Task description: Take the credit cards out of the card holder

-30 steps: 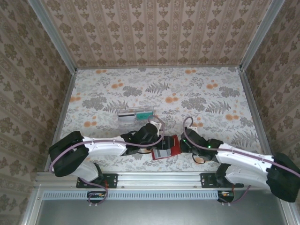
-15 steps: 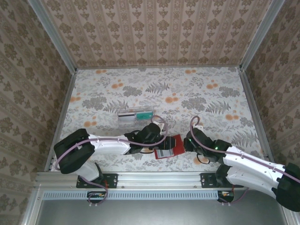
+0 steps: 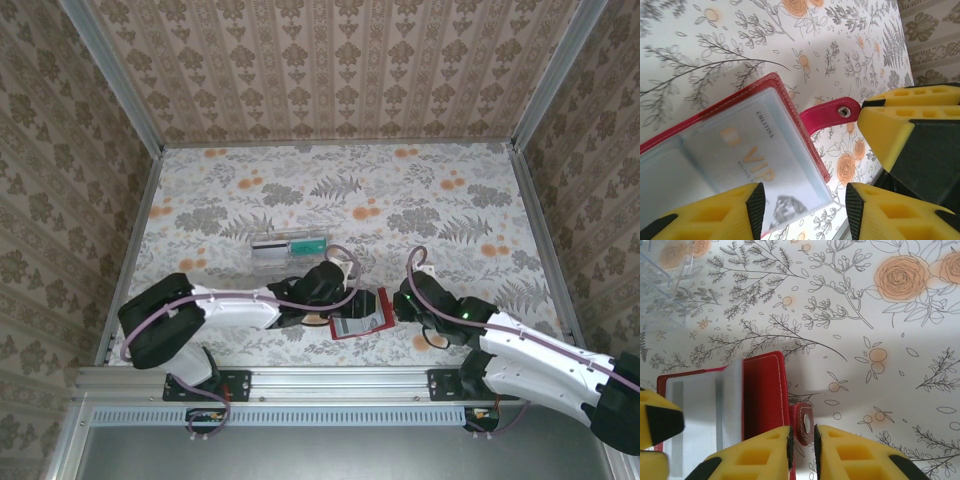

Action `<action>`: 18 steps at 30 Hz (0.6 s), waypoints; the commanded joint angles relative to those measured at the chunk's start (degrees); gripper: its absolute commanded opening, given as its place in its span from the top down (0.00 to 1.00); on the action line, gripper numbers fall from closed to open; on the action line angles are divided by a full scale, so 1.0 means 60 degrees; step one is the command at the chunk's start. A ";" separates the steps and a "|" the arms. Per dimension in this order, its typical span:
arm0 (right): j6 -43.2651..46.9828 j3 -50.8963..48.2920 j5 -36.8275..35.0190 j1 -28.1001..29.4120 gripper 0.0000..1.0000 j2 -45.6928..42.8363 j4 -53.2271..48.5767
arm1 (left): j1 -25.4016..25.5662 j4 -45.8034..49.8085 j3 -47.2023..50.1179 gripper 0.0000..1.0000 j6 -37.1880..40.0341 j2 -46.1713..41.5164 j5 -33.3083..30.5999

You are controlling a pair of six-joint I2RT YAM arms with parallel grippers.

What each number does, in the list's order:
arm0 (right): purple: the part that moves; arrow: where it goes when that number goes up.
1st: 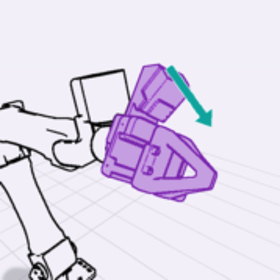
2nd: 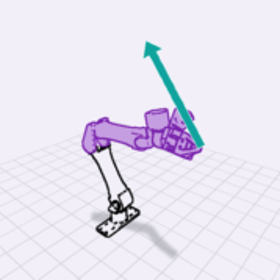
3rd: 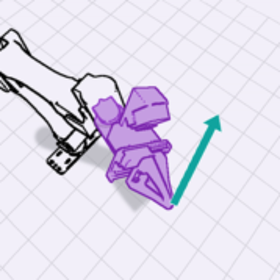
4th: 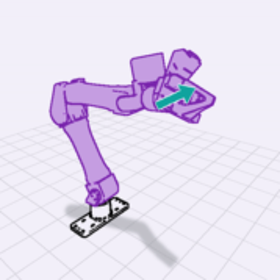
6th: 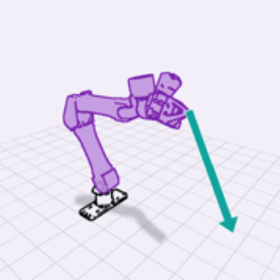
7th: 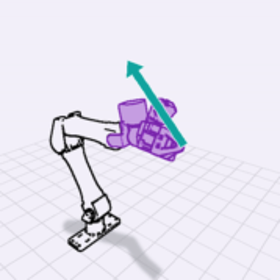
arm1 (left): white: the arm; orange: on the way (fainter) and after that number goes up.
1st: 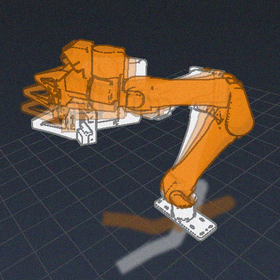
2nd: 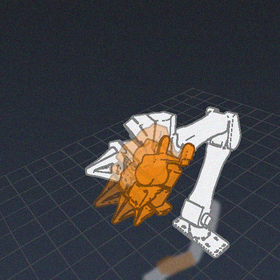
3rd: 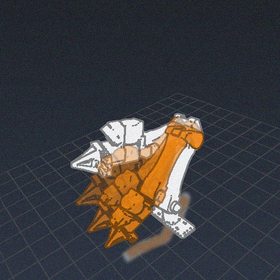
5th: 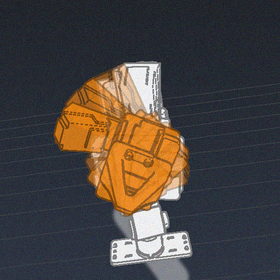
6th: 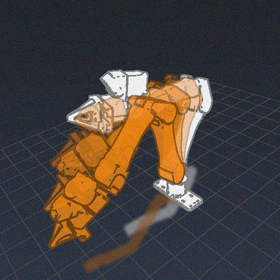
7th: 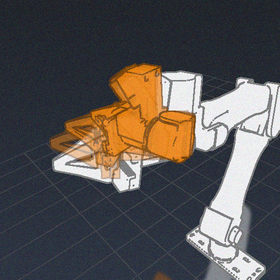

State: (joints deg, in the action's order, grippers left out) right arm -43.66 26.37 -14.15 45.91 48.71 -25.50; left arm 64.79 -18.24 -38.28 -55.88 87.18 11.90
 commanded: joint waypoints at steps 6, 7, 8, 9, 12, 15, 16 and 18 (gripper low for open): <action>0.1040 0.0955 0.1301 -0.0013 0.82 0.1202 0.0669 | -0.0213 0.1039 0.0663 0.61 -0.0572 -0.0764 -0.1125; 0.1111 0.1043 0.1407 0.0013 0.83 0.1395 0.0729 | -0.0264 0.0923 0.0728 0.63 -0.0666 -0.0651 -0.1057; 0.1177 0.1121 0.1517 0.0032 0.84 0.1582 0.0795 | -0.0310 0.0799 0.0754 0.63 -0.0748 -0.0533 -0.0971; 0.1235 0.1174 0.1590 0.0046 0.84 0.1709 0.0858 | -0.0345 0.0722 0.0770 0.64 -0.0842 -0.0391 -0.0905; 0.1379 0.1296 0.1787 0.0108 0.85 0.2130 0.0952 | -0.0401 0.0751 0.0663 0.66 -0.0968 0.0013 -0.0714; 0.1487 0.1296 0.1893 0.0108 0.85 0.2558 0.0985 | -0.0472 0.0812 0.0610 0.66 -0.1094 0.0314 -0.0579; 0.1504 0.1281 0.1865 0.0109 0.85 0.2712 0.0983 | -0.0494 0.0873 0.0602 0.66 -0.1142 0.0376 -0.0577; 0.1516 0.1205 0.1772 0.0108 0.86 0.2982 0.1014 | -0.0530 0.1147 0.0538 0.67 -0.1175 0.0425 -0.0606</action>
State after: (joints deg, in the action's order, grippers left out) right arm -35.90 32.77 -4.21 46.28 64.77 -19.64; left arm 62.13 -14.50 -34.54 -61.45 88.95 7.79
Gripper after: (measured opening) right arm 0.147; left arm 0.330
